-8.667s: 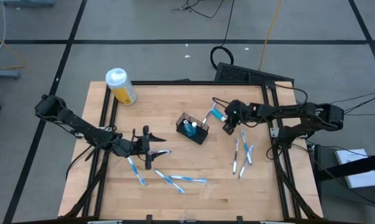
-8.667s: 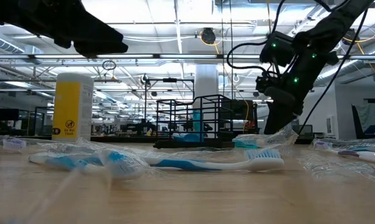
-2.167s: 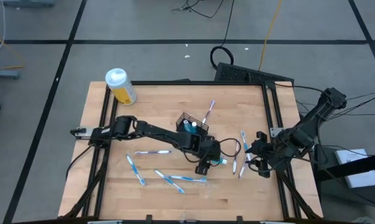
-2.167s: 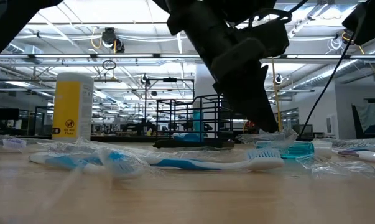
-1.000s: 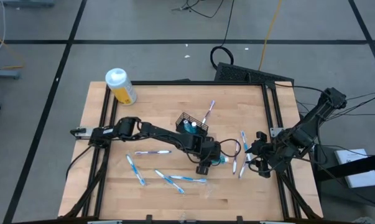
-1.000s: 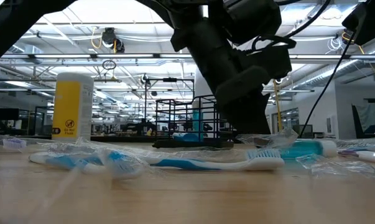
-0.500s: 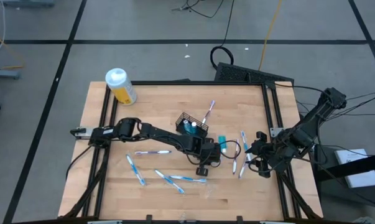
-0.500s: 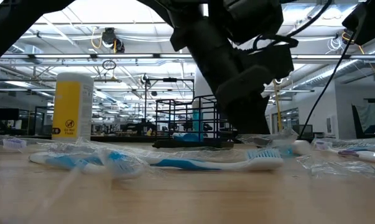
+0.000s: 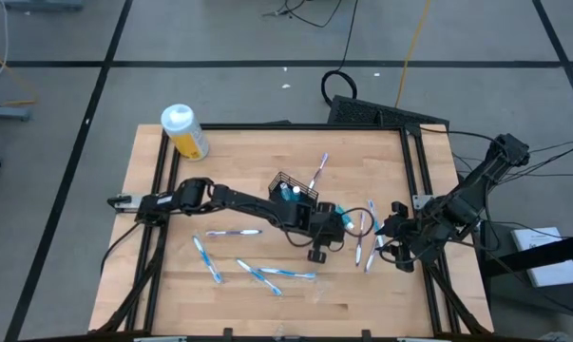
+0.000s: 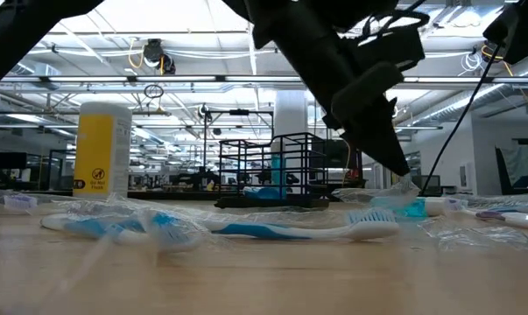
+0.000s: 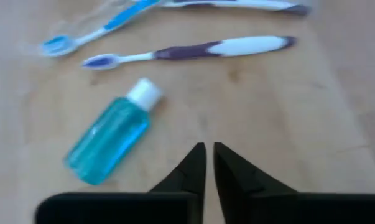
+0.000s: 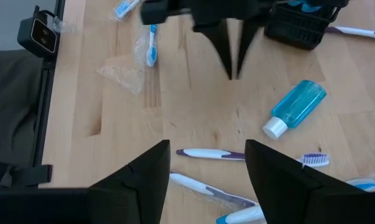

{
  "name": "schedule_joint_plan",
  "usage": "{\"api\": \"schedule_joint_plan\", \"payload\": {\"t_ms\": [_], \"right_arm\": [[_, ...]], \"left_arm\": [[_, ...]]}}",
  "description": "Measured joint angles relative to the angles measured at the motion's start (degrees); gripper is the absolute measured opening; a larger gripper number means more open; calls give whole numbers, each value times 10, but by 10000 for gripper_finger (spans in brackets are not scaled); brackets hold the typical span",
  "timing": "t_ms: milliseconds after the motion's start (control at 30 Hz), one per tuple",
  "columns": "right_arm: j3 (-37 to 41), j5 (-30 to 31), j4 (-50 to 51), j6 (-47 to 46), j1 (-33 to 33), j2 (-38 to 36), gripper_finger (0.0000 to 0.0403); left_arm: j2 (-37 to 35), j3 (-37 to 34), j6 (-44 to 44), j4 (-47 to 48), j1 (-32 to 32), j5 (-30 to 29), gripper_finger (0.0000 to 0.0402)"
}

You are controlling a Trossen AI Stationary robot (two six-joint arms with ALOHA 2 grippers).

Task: Pick & Place toothbrushing station
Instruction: Put the blue mouthwash into the wire organizer

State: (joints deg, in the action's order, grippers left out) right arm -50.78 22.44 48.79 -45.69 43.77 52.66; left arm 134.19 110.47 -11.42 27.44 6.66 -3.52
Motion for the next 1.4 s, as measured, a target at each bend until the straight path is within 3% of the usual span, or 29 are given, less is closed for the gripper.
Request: {"api": "schedule_joint_plan", "payload": {"t_ms": [300, 433, 567, 900, 1067, 1400], "right_arm": [[0, -2, 6, 1, 0, 0, 199], [0, -2, 14, 0, 0, 0, 199], [0, -2, 14, 2, 0, 0, 199], [0, -1, 16, 3, 0, -2, 199], [0, -1, 16, 0, 0, -4, 199], [0, -1, 17, 0, 0, -7, 199]], "left_arm": [[0, 9, -61, 12, -32, -26, 241], [0, 9, -88, 10, -39, -31, 289], [0, 9, -133, -2, -42, -48, 287], [53, 45, -185, -19, -41, -58, 222], [74, 91, -210, 1, -42, -71, 229], [92, 99, -233, 28, -48, -66, 237]]}}
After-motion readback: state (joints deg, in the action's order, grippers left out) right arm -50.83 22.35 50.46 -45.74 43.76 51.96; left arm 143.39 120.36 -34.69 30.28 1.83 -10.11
